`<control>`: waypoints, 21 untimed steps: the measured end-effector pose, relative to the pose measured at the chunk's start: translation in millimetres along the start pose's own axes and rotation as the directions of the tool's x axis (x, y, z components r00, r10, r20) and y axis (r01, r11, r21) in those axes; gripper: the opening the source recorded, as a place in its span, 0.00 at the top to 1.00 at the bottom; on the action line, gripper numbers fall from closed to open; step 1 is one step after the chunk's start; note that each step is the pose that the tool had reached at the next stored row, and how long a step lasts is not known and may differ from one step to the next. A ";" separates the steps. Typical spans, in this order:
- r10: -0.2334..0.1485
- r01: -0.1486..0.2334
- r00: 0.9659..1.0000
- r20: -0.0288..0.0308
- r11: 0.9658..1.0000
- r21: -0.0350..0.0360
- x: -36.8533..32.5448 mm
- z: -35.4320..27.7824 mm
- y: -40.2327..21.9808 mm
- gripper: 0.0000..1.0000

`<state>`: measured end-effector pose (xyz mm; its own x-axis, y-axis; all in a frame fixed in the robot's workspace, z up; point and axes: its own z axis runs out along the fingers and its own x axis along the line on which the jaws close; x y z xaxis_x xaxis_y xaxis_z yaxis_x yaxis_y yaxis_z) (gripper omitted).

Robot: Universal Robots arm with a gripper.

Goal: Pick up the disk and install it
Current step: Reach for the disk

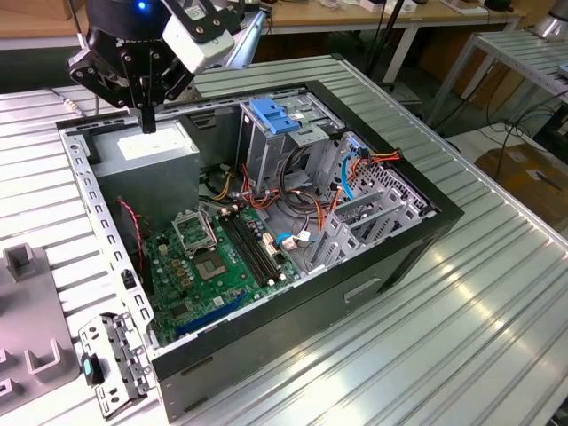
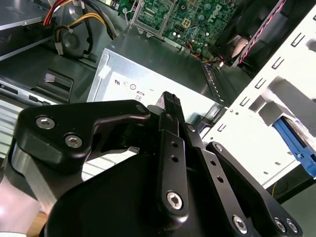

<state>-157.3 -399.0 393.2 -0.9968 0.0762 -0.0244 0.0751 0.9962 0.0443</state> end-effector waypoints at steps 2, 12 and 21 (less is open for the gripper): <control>0.000 0.000 1.000 0.000 1.000 0.000 1.7 0.0 -0.1 0.89; 0.000 0.000 1.000 0.000 1.000 0.000 10.0 -0.3 -0.8 0.89; 0.000 0.000 1.000 0.000 1.000 0.005 36.3 -0.8 -1.9 0.89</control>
<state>-193.7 -398.1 393.0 -0.9968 0.0760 -0.0249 0.0750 0.9964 0.0389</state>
